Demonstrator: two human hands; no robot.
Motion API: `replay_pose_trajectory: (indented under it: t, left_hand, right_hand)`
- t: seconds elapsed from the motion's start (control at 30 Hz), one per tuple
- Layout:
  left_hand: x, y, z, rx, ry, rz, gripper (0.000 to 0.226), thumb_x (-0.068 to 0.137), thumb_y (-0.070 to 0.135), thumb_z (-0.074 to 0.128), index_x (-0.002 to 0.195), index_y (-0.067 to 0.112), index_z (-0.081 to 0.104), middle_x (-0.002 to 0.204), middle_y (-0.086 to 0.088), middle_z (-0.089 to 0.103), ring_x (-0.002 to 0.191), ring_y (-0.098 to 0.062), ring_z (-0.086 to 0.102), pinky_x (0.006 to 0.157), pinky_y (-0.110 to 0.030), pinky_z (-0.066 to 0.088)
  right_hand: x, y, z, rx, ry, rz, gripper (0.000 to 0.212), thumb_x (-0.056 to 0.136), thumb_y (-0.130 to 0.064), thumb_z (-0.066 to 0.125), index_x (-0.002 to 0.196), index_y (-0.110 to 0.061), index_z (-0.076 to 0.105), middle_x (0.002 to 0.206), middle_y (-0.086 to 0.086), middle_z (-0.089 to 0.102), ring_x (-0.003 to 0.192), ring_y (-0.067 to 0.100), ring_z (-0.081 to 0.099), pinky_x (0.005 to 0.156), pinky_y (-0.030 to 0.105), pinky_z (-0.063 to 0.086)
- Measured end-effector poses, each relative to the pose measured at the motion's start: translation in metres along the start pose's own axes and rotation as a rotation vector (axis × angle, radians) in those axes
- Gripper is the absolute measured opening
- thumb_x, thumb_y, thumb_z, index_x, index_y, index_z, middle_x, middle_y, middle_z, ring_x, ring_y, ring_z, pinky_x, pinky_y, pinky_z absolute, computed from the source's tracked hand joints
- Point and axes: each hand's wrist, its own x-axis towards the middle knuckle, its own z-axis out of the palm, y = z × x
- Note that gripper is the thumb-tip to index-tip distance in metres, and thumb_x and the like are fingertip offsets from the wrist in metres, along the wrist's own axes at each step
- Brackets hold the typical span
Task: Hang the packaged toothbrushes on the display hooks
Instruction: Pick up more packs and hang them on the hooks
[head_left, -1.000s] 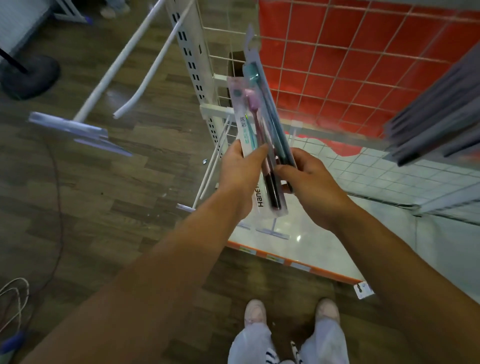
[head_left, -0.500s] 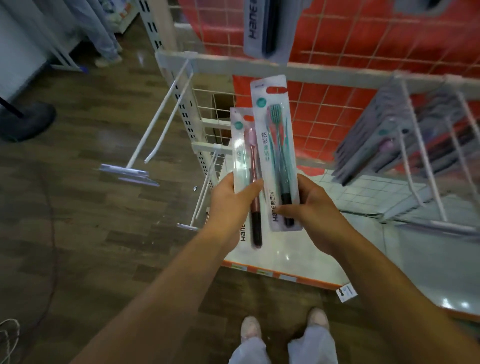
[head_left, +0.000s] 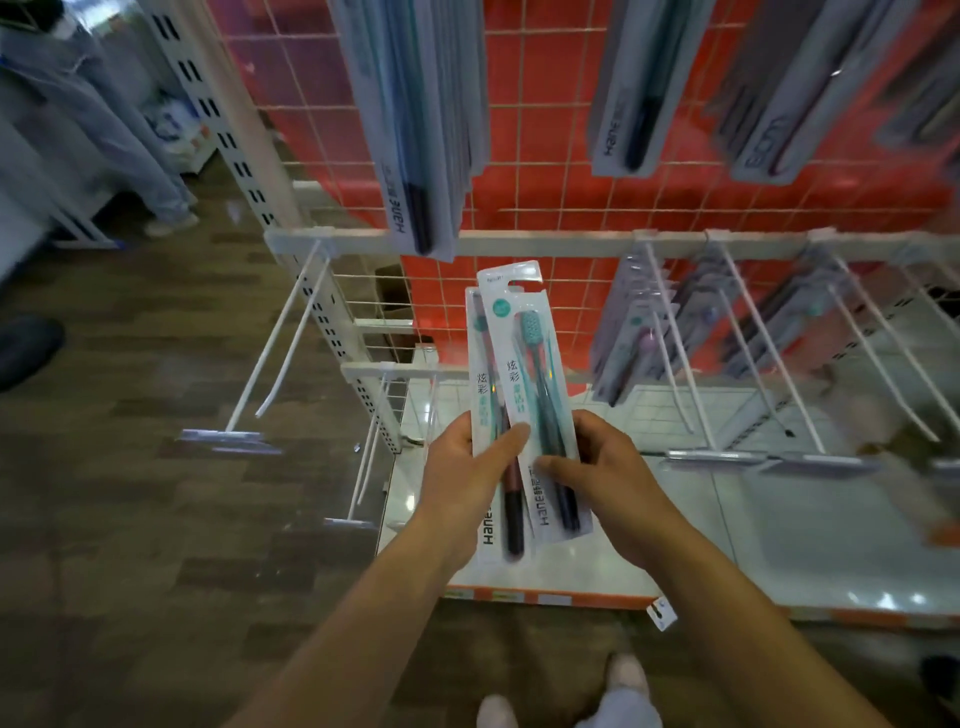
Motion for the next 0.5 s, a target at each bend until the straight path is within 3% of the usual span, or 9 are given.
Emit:
replay_pose_trajectory:
  t: [0.1,0.2,0.37,0.5]
  left_hand:
    - [-0.006,0.002,0.013,0.035,0.004,0.014,0.015,0.089,0.012,0.068,0.099,0.023,0.069,0.094,-0.011,0.074,0.094,-0.039,0.068,0.082,-0.051,0.058]
    - [-0.009,0.010,0.022,0.040,-0.007,0.031,0.017,0.088,0.009,0.069,0.101,0.021,0.069,0.093,-0.004,0.075,0.090,-0.026,0.072,0.079,-0.039,0.060]
    - [-0.013,0.030,0.033,0.056,0.003,0.112,0.020,0.086,0.007,0.070,0.100,0.023,0.068,0.094,0.000,0.075,0.085,-0.014,0.072,0.067,-0.021,0.057]
    - [-0.017,0.048,0.036,0.067,-0.020,0.160,0.022,0.085,0.008,0.072,0.101,0.022,0.068,0.097,-0.001,0.075,0.088,-0.016,0.072,0.074,-0.027,0.059]
  right_hand:
    - [-0.006,-0.003,-0.005,-0.038,0.065,-0.005,0.021,0.091,-0.009,0.061,0.097,-0.028,0.059,0.098,-0.001,0.069,0.090,0.011,0.068,0.080,0.026,0.055]
    - [-0.010,-0.008,-0.007,0.005,0.123,0.000,0.012,0.095,-0.018,0.058,0.097,-0.030,0.061,0.097,-0.001,0.070,0.089,0.009,0.068,0.081,0.029,0.056]
    - [-0.017,-0.026,-0.006,0.087,0.201,-0.062,0.019,0.096,-0.017,0.056,0.111,-0.026,0.064,0.104,-0.003,0.072,0.097,0.011,0.068,0.088,0.032,0.055]
    - [-0.023,-0.043,-0.007,0.094,0.247,-0.088,0.026,0.094,-0.017,0.058,0.120,-0.018,0.060,0.108,0.000,0.070,0.097,0.013,0.068,0.085,0.030,0.055]
